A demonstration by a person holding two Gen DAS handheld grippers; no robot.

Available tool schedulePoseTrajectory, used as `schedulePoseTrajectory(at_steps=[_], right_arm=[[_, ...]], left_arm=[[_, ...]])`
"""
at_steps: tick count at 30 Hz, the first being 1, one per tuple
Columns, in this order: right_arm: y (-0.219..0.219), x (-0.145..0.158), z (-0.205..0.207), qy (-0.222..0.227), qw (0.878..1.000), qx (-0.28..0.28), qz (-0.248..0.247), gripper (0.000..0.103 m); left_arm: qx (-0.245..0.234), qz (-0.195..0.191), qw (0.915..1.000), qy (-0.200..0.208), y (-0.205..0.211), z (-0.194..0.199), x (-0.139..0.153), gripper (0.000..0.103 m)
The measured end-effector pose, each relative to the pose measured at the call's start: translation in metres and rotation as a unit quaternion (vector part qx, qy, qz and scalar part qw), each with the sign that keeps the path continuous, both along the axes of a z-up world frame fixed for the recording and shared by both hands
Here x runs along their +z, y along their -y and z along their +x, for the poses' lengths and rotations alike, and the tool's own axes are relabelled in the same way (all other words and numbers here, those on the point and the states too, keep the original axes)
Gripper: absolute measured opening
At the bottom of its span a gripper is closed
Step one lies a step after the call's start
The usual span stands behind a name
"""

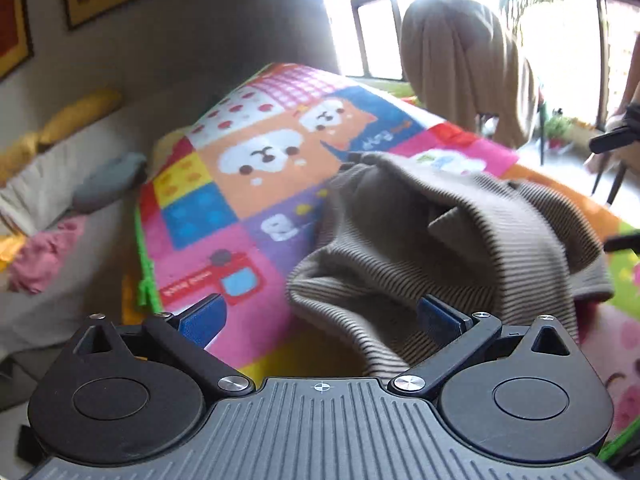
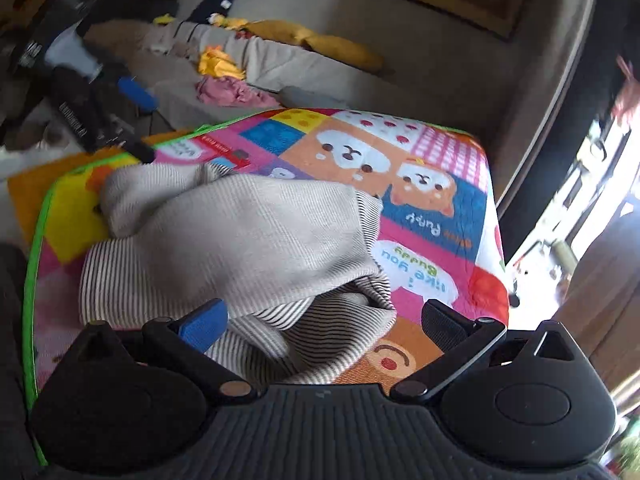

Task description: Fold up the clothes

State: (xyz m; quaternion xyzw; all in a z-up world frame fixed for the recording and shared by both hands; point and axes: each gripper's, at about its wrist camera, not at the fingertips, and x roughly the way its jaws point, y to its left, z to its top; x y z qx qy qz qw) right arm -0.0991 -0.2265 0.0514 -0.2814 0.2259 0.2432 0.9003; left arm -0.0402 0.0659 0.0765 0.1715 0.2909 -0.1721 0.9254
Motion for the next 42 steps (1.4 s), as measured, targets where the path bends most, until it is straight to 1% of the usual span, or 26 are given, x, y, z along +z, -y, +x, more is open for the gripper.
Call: schedulePoseTrajectory(at_steps=[3,4,6,8,10,11,12,13,14,15,18,19,21,24,26,29,30,32,34,36,39,40,41,42], right_arm=[[-0.029,-0.026,-0.010,0.010,0.997,0.052,-0.058,0.103],[-0.038,-0.037,-0.013,0.028,0.993,0.069,-0.087,0.103],[-0.051,-0.051,-0.013,0.059,0.987,0.095,-0.119,0.103],[-0.061,-0.054,-0.009,0.095,0.985,0.090,-0.115,0.103],[-0.068,-0.047,0.008,0.147,0.985,0.034,-0.086,0.103],[-0.061,-0.035,0.023,0.164,0.985,-0.013,-0.051,0.103],[-0.053,-0.023,0.038,0.179,0.982,-0.062,-0.012,0.103],[-0.035,-0.010,0.055,0.189,0.973,-0.130,0.028,0.103],[-0.015,0.002,0.072,0.197,0.958,-0.198,0.067,0.103],[0.005,0.015,0.089,0.204,0.936,-0.265,0.107,0.103],[0.058,0.031,0.112,0.158,0.911,-0.336,0.178,0.103],[0.070,0.029,0.114,0.139,0.912,-0.340,0.185,0.103],[0.076,0.021,0.113,0.117,0.918,-0.337,0.171,0.103],[0.068,0.000,0.101,0.098,0.942,-0.295,0.125,0.103],[0.055,-0.013,0.095,0.090,0.958,-0.257,0.090,0.103],[0.035,-0.024,0.085,0.087,0.976,-0.196,0.038,0.103],[0.027,-0.025,0.081,0.095,0.980,-0.173,0.019,0.103],[0.010,-0.027,0.072,0.112,0.986,-0.125,-0.019,0.103],[-0.008,-0.029,0.063,0.144,0.985,-0.081,-0.052,0.103],[-0.029,-0.031,0.057,0.175,0.981,-0.036,-0.080,0.103],[-0.056,-0.027,0.067,0.195,0.979,-0.019,-0.064,0.103],[-0.054,-0.017,0.080,0.191,0.980,-0.053,-0.020,0.103],[-0.049,-0.005,0.095,0.184,0.978,-0.091,0.028,0.103],[-0.045,0.006,0.109,0.177,0.973,-0.128,0.076,0.103]], left_arm=[[-0.003,-0.002,1.0000,-0.001,0.004,0.001,0.001,0.103],[-0.005,-0.003,1.0000,0.000,0.005,0.001,0.001,0.103],[-0.007,-0.004,1.0000,0.003,0.006,0.002,0.001,0.103],[0.002,-0.004,1.0000,0.002,0.005,0.011,-0.003,0.103],[0.013,-0.008,0.9999,-0.008,0.002,0.019,-0.006,0.103],[0.013,-0.008,0.9998,-0.013,0.001,0.021,-0.007,0.103],[0.009,-0.005,0.9998,-0.015,0.001,0.022,-0.008,0.103],[0.002,0.001,0.9999,-0.015,0.002,0.023,-0.009,0.103],[-0.007,0.010,0.9998,-0.014,0.004,0.023,-0.010,0.103],[-0.015,0.019,0.9996,-0.013,0.007,0.024,-0.012,0.103],[-0.033,0.045,0.9984,-0.013,0.019,0.031,-0.018,0.103],[-0.039,0.051,0.9978,-0.013,0.024,0.035,-0.020,0.103],[-0.049,0.063,0.9967,-0.012,0.035,0.046,-0.026,0.103],[-0.060,0.079,0.9950,-0.011,0.053,0.061,-0.034,0.103],[-0.064,0.085,0.9943,-0.008,0.061,0.067,-0.039,0.103],[-0.058,0.090,0.9943,0.004,0.071,0.074,-0.043,0.103],[-0.046,0.084,0.9954,0.012,0.071,0.077,-0.041,0.103],[-0.027,0.057,0.9978,0.019,0.067,0.085,-0.034,0.103],[-0.021,0.023,0.9993,0.018,0.062,0.094,-0.025,0.103],[-0.028,-0.001,0.9995,0.017,0.061,0.100,-0.016,0.103],[-0.040,-0.025,0.9985,0.029,0.063,0.106,0.002,0.103],[-0.040,-0.033,0.9979,0.038,0.062,0.108,0.011,0.103],[-0.036,-0.044,0.9971,0.050,0.059,0.109,0.022,0.103],[-0.030,-0.060,0.9957,0.063,0.053,0.110,0.033,0.103]])
